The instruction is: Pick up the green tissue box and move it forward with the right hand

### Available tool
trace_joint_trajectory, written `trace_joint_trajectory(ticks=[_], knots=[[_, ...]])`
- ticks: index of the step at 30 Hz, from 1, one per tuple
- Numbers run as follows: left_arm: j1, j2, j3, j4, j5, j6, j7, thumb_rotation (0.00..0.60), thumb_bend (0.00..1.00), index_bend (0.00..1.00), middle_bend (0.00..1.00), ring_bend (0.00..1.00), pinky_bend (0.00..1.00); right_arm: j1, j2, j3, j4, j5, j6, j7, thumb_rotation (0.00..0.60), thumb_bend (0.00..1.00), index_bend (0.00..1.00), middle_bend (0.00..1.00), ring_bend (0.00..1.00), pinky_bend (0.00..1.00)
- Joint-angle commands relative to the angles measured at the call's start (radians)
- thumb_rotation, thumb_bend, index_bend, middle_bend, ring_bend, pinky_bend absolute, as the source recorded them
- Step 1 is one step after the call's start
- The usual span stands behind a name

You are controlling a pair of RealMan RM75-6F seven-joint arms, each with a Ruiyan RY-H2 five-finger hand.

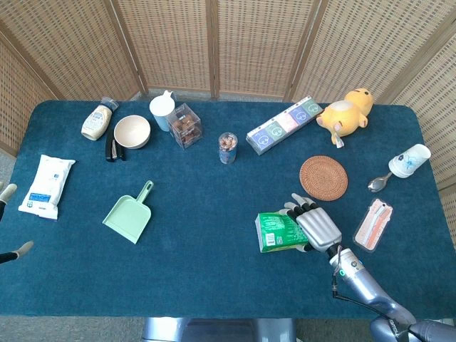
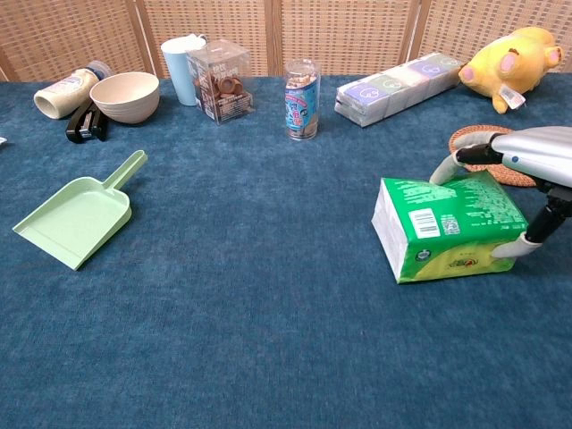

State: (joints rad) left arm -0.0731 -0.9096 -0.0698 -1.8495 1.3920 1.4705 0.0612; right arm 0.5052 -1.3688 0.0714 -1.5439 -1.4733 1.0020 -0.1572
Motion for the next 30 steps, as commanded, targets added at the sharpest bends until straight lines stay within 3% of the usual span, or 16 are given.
trace_joint_trajectory(ticks=[1,7,13,15,21,26,28,30], knots=[[0.001,0.000,0.000,0.000,0.000,0.001,0.000,0.600,0.00,0.00,0.00,0.00,0.00,-0.006,-0.007,-0.013,0.007,-0.034,0.031,0.053,0.600,0.16,0.41,0.31,0.13,0.24],[0.000,0.000,0.000,0.001,-0.002,-0.001,0.000,0.600,0.00,0.00,0.00,0.00,0.00,0.011,0.075,-0.007,-0.113,0.001,-0.017,0.114,0.600,0.19,0.47,0.35,0.14,0.24],[-0.001,0.000,0.000,-0.001,0.000,-0.002,0.001,0.600,0.00,0.00,0.00,0.00,0.00,0.129,0.264,0.052,-0.311,0.235,-0.278,0.133,0.600,0.23,0.52,0.39,0.17,0.28],[-0.001,0.001,0.000,0.000,-0.001,-0.003,0.000,0.600,0.00,0.00,0.00,0.00,0.00,0.194,0.323,0.074,-0.353,0.363,-0.403,0.161,0.600,0.24,0.52,0.39,0.17,0.31],[-0.002,0.002,0.001,-0.001,-0.002,-0.006,-0.003,0.600,0.00,0.00,0.00,0.00,0.00,0.345,0.379,0.091,-0.312,0.587,-0.667,0.280,0.600,0.25,0.53,0.39,0.19,0.35],[-0.002,0.003,0.000,-0.001,-0.005,-0.006,-0.005,0.600,0.00,0.00,0.00,0.00,0.00,0.410,0.349,0.050,-0.240,0.663,-0.710,0.306,0.600,0.24,0.52,0.39,0.19,0.35],[-0.001,0.003,-0.001,0.000,-0.005,-0.005,-0.007,0.600,0.00,0.00,0.00,0.00,0.00,0.427,0.332,0.026,-0.220,0.688,-0.685,0.303,0.600,0.22,0.44,0.31,0.15,0.34],[-0.001,0.003,-0.002,0.001,-0.006,-0.003,-0.008,0.600,0.00,0.00,0.00,0.00,0.00,0.432,0.323,0.013,-0.217,0.701,-0.655,0.300,0.600,0.18,0.23,0.09,0.04,0.25]])
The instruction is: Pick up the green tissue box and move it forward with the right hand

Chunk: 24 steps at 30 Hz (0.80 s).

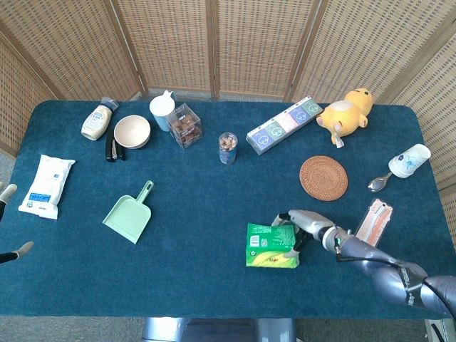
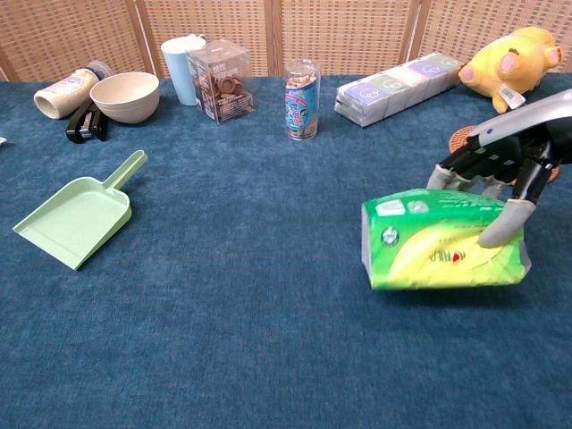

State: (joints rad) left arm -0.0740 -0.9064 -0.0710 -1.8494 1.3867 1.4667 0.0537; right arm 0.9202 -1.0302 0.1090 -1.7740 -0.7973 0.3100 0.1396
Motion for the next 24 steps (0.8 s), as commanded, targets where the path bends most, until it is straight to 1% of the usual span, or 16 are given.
trace_joint_trajectory(ticks=[1,2,3,5,8,13,18,24], knots=[[0.000,-0.001,-0.002,0.002,-0.004,0.001,0.000,0.600,0.00,0.00,0.00,0.00,0.00,0.011,-0.013,-0.020,0.003,0.024,0.056,0.011,0.600,0.17,0.16,0.04,0.01,0.21],[0.000,-0.002,-0.002,0.003,-0.004,0.000,0.002,0.600,0.00,0.00,0.00,0.00,0.00,0.007,-0.012,-0.018,-0.001,0.020,0.065,0.014,0.600,0.16,0.08,0.00,0.00,0.16],[-0.001,-0.003,-0.001,0.002,-0.004,-0.001,0.004,0.600,0.00,0.00,0.00,0.00,0.00,-0.001,-0.013,-0.013,-0.002,0.015,0.083,0.021,0.600,0.15,0.04,0.00,0.00,0.12],[-0.002,-0.005,0.000,0.001,-0.001,-0.001,0.010,0.600,0.00,0.00,0.00,0.00,0.00,-0.010,-0.023,-0.013,0.010,0.011,0.119,0.021,0.600,0.14,0.00,0.00,0.00,0.08],[0.000,-0.007,-0.001,0.000,-0.001,0.005,0.014,0.600,0.00,0.00,0.00,0.00,0.00,-0.018,-0.041,-0.017,0.024,0.015,0.173,0.013,0.600,0.14,0.00,0.00,0.00,0.04],[0.001,-0.007,-0.002,-0.001,-0.003,0.006,0.015,0.600,0.00,0.00,0.00,0.00,0.00,-0.031,-0.044,-0.008,0.019,0.013,0.218,0.015,0.600,0.14,0.00,0.00,0.00,0.04],[0.000,-0.008,-0.002,0.000,-0.004,0.003,0.016,0.600,0.00,0.00,0.00,0.00,0.00,-0.066,-0.006,0.002,-0.048,-0.052,0.264,0.011,0.600,0.14,0.00,0.00,0.00,0.04],[-0.001,-0.009,-0.001,-0.002,0.000,0.004,0.020,0.600,0.00,0.00,0.00,0.00,0.00,-0.095,0.002,-0.019,-0.089,-0.116,0.307,-0.031,0.600,0.14,0.00,0.00,0.00,0.04]])
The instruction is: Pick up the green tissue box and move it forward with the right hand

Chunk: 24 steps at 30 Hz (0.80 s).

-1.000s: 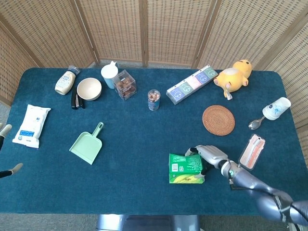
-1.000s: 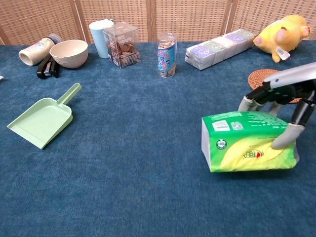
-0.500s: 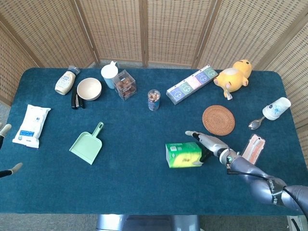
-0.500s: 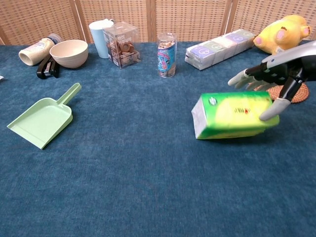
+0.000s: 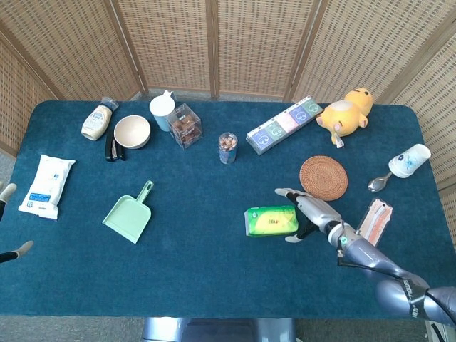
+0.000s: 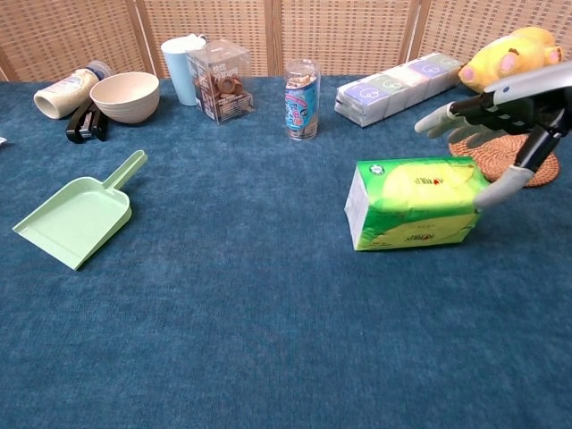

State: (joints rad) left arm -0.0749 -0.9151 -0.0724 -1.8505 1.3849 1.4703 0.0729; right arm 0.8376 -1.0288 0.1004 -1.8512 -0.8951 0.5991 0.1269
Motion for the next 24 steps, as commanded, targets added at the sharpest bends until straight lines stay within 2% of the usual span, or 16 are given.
trace_joint_trajectory(ticks=[1,7,10,13,16,20,24], knots=[[0.001,0.000,0.001,-0.001,0.003,0.001,0.002,0.600,0.00,0.00,0.00,0.00,0.00,-0.017,-0.010,-0.017,-0.014,-0.031,0.029,-0.031,0.600,0.14,0.00,0.00,0.00,0.04],[0.002,0.000,0.001,-0.001,0.001,0.003,0.001,0.600,0.00,0.00,0.00,0.00,0.00,-0.049,-0.111,-0.028,0.032,-0.076,0.133,-0.088,0.600,0.16,0.02,0.00,0.00,0.03],[0.001,0.000,0.000,0.000,0.000,0.002,0.000,0.600,0.00,0.00,0.00,0.00,0.00,-0.065,-0.169,-0.024,0.067,-0.094,0.194,-0.116,0.600,0.16,0.11,0.00,0.00,0.05],[0.001,0.001,-0.001,0.001,-0.001,0.002,-0.002,0.600,0.00,0.00,0.00,0.00,0.00,-0.079,-0.203,-0.020,0.088,-0.111,0.236,-0.130,0.600,0.19,0.27,0.12,0.03,0.19],[0.001,0.001,-0.002,0.003,-0.004,0.001,-0.004,0.600,0.00,0.00,0.00,0.00,0.00,-0.097,-0.231,-0.018,0.105,-0.131,0.274,-0.137,0.600,0.24,0.41,0.29,0.16,0.33],[0.000,0.002,-0.002,0.004,-0.005,-0.002,-0.006,0.600,0.00,0.00,0.00,0.00,0.00,-0.111,-0.241,-0.021,0.112,-0.144,0.284,-0.142,0.600,0.30,0.53,0.39,0.25,0.38],[0.001,0.003,-0.002,0.004,-0.003,-0.001,-0.009,0.600,0.00,0.00,0.00,0.00,0.00,-0.126,-0.219,-0.017,0.081,-0.157,0.267,-0.107,0.600,0.33,0.57,0.41,0.28,0.39]])
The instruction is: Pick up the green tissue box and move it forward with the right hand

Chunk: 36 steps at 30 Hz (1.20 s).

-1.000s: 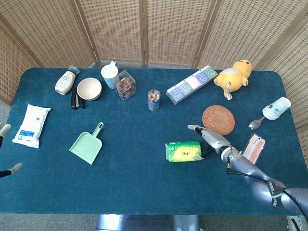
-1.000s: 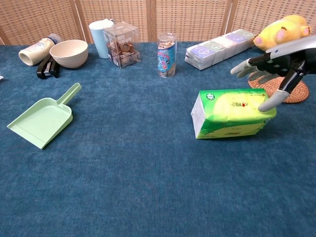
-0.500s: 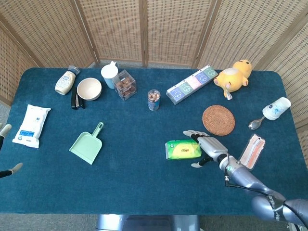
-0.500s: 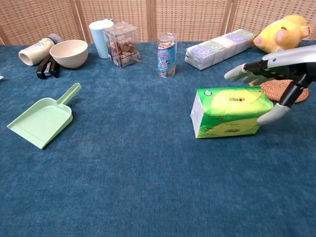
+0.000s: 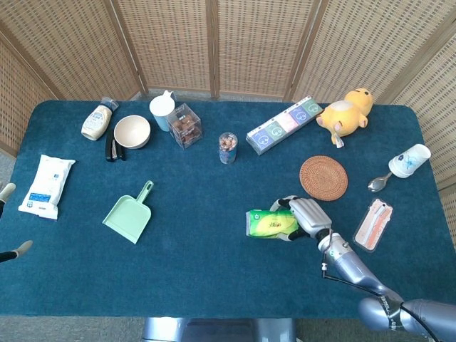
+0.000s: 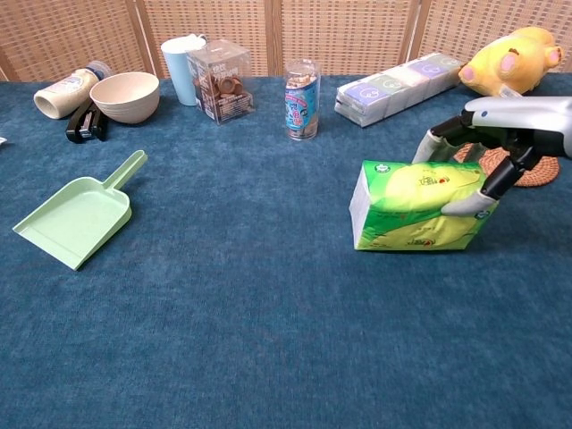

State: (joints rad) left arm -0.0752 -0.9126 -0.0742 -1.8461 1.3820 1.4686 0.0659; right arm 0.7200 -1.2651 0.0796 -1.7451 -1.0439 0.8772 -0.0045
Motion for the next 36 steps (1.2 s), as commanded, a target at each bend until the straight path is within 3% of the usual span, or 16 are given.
trace_joint_trajectory(ticks=[1,5,8,13,16,17,21,23,28,36], knots=[[0.001,0.001,0.000,-0.001,0.001,0.001,-0.003,0.600,0.00,0.00,0.00,0.00,0.00,-0.010,0.039,0.008,-0.051,-0.012,-0.026,0.046,0.600,0.33,0.58,0.42,0.29,0.40],[0.000,0.003,0.003,-0.002,0.004,-0.003,-0.006,0.600,0.00,0.00,0.00,0.00,0.00,0.021,0.153,0.050,-0.141,0.021,-0.202,0.199,0.600,0.35,0.63,0.47,0.33,0.46],[-0.001,0.002,0.004,-0.003,0.004,-0.008,-0.004,0.600,0.00,0.00,0.00,0.00,0.00,0.055,0.212,0.074,-0.147,0.030,-0.327,0.265,0.600,0.36,0.65,0.48,0.34,0.49],[-0.003,0.001,0.005,-0.005,0.003,-0.010,0.002,0.600,0.00,0.00,0.00,0.00,0.00,0.108,0.187,0.071,-0.059,0.064,-0.408,0.265,0.600,0.37,0.65,0.48,0.34,0.49],[-0.001,0.001,0.004,-0.005,-0.001,-0.007,0.001,0.600,0.00,0.00,0.00,0.00,0.00,0.126,0.144,0.047,-0.004,0.099,-0.371,0.213,0.600,0.36,0.63,0.47,0.34,0.49],[-0.001,0.001,0.003,-0.004,-0.002,-0.006,0.000,0.600,0.00,0.00,0.00,0.00,0.00,0.127,0.134,0.041,0.004,0.108,-0.352,0.196,0.600,0.35,0.58,0.44,0.32,0.48],[-0.002,0.001,0.002,-0.002,-0.004,-0.006,-0.001,0.600,0.00,0.00,0.00,0.00,0.00,0.124,0.107,0.033,0.018,0.139,-0.264,0.140,0.600,0.29,0.28,0.12,0.10,0.39],[-0.002,0.000,0.002,-0.002,-0.004,-0.007,0.000,0.600,0.00,0.00,0.00,0.00,0.00,0.118,0.094,0.034,0.025,0.148,-0.218,0.114,0.600,0.27,0.19,0.02,0.02,0.34],[-0.002,-0.001,0.002,-0.004,-0.001,-0.005,0.003,0.600,0.00,0.00,0.00,0.00,0.00,0.096,0.031,0.044,0.068,0.164,-0.055,0.019,0.600,0.24,0.08,0.00,0.00,0.24],[0.000,-0.001,0.003,-0.006,0.001,-0.002,0.004,0.600,0.00,0.00,0.00,0.00,0.00,0.088,-0.007,0.066,0.108,0.202,-0.009,-0.033,0.600,0.19,0.03,0.00,0.00,0.24]])
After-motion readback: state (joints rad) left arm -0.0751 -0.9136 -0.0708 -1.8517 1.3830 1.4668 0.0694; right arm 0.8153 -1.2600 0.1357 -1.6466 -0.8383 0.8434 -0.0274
